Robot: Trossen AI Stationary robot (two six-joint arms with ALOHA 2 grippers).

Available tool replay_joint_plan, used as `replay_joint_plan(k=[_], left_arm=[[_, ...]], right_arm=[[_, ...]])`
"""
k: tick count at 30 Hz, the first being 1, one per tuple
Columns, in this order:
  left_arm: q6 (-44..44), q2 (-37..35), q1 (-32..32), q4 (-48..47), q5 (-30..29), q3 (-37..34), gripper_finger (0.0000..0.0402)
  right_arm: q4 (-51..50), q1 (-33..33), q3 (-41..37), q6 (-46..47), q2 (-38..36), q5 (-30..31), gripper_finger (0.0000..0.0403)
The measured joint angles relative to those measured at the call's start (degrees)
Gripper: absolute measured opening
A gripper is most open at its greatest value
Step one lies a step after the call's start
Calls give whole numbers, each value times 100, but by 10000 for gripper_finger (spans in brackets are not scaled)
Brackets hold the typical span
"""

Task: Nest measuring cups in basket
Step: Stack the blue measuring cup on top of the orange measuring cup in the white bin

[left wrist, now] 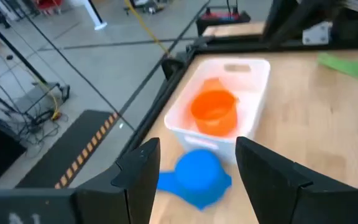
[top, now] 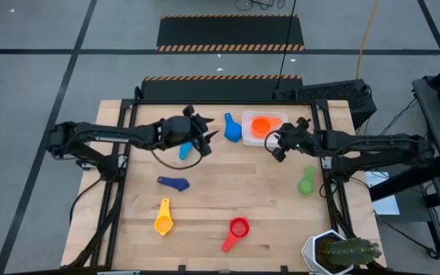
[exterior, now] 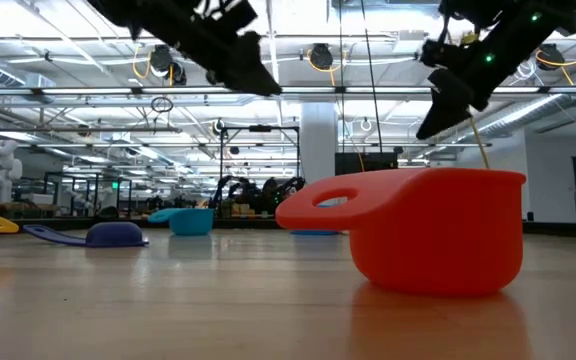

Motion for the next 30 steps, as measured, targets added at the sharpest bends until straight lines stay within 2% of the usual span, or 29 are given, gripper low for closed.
replay_joint_plan(k=[4,8,17,22,30], left_arm=[[281,380,413,94,349,134,214],[286,872,798,-481,721,685,214],[409,2382,933,-615,968,1594,214],[263,2732,931,-646,1019,1696,214],[-230,3262,1073,55,1370,1703,214]], right_arm=[[205,93,-29,-478,-98,1,59],[175,109,-34,-614,-127,-1,59],[23,142,-34,-661,-134,-7,59],[-161,155,-34,-592,-152,-9,59],[-113,155,-34,-656,-243,-12,59]])
